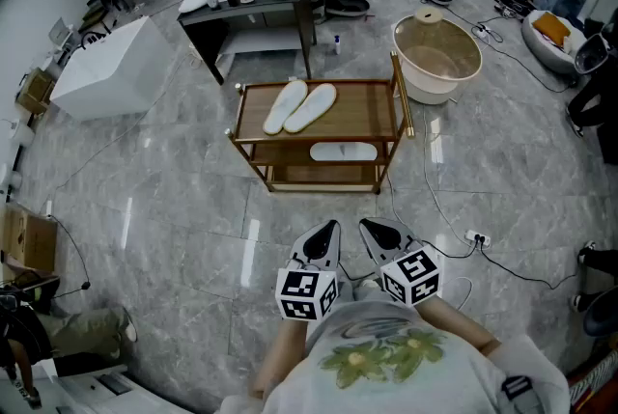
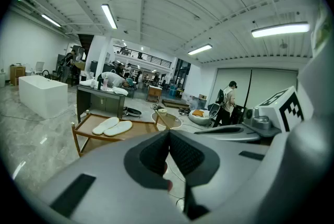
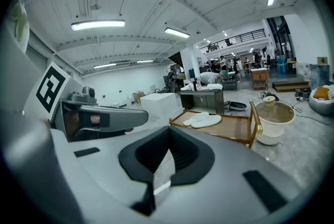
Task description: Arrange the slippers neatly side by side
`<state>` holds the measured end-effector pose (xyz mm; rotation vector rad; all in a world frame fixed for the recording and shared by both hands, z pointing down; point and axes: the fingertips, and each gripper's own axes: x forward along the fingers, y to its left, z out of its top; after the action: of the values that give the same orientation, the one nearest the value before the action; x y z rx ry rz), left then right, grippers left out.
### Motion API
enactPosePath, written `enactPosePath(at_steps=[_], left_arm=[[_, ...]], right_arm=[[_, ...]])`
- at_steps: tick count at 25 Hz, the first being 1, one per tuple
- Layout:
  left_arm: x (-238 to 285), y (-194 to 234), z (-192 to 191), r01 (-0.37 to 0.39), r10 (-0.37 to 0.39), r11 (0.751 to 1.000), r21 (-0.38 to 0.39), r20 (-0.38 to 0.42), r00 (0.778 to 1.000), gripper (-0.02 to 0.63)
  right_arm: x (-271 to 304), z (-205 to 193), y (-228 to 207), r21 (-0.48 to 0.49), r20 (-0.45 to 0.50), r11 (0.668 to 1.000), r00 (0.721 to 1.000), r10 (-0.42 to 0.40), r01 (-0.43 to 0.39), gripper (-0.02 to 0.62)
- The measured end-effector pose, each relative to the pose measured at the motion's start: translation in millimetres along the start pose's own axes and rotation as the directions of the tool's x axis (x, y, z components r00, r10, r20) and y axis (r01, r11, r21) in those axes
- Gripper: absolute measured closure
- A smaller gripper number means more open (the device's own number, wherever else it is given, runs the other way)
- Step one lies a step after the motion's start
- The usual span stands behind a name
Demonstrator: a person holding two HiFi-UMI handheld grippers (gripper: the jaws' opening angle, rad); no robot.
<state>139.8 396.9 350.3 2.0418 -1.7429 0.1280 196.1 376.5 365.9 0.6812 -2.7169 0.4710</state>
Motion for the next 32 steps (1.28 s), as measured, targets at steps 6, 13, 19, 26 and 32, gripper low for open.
enactPosePath(at_steps=[6, 13, 19, 26, 32], left_arm=[[12, 25, 11, 0.013, -0.013, 1.0, 0.003, 0.004, 1.0, 0.591], [22, 61, 27, 0.032, -0.033, 0.997, 0.066, 0.007, 0.999, 0.591], [22, 85, 26, 0.046, -0.046, 0.997, 0.059, 0.003, 0.999, 0.591], [19, 94, 25, 0.06, -0.06, 0.998, 0.028, -0.004, 0.998, 0.591], [29, 105, 23, 0.051, -0.051, 0.999, 0.018, -0.024, 0.998, 0.591]], right_arm=[[27, 10, -4, -0.005, 0.01, 1.0, 1.0, -0.018, 0.018, 0.589], [63, 18, -7, 0.0, 0.021, 0.999, 0.998, -0.053, 0.053, 0.589], [81, 20, 1, -0.001, 0.03, 0.997, 0.997, -0.074, 0.074, 0.589], [87, 18, 5, -0.018, 0.001, 0.997, 0.997, -0.08, 0.08, 0.589], [101, 19, 0, -0.016, -0.018, 0.998, 0.998, -0.065, 0.065, 0.589]])
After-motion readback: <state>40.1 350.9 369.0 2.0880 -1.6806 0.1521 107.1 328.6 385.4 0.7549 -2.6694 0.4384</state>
